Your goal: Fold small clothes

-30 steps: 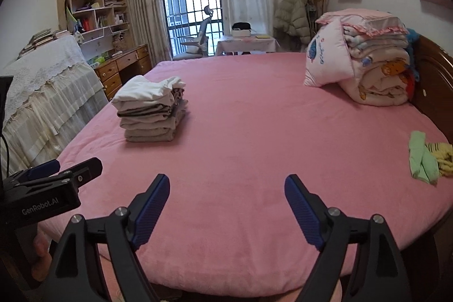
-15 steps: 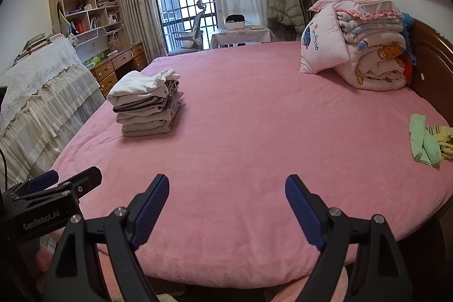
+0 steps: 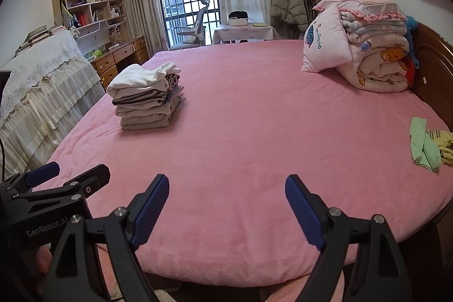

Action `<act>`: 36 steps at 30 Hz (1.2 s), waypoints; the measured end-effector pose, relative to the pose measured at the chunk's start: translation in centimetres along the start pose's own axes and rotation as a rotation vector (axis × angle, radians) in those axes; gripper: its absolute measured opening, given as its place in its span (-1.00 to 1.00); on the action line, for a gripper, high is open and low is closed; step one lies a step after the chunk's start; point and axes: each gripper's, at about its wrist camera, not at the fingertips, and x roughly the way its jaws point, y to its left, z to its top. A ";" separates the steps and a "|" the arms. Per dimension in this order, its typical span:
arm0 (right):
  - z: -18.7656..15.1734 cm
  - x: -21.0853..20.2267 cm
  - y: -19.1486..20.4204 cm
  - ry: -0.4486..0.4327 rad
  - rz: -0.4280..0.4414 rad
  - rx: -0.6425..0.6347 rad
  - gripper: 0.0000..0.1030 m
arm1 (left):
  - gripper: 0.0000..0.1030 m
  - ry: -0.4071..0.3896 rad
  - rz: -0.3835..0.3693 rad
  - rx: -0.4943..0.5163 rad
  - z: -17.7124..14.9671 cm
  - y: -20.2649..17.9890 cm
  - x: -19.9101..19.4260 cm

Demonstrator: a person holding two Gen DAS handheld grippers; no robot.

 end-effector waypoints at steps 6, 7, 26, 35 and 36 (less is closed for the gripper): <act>0.0 0.1 0.0 0.005 -0.001 0.001 0.65 | 0.99 0.006 -0.001 -0.003 -0.1 0.0 0.1; 0.0 0.1 0.0 0.006 -0.002 0.001 0.65 | 0.99 0.007 -0.001 -0.004 -0.1 0.1 0.2; -0.1 0.4 -0.6 0.011 -0.003 0.015 0.65 | 0.99 0.010 -0.003 0.002 -0.1 0.2 0.3; 0.0 0.4 -0.6 0.011 -0.005 0.013 0.65 | 0.99 0.014 -0.004 0.005 0.0 0.3 0.4; 0.0 0.4 -0.5 0.011 -0.004 0.014 0.65 | 0.99 0.014 -0.004 0.006 0.0 0.4 0.4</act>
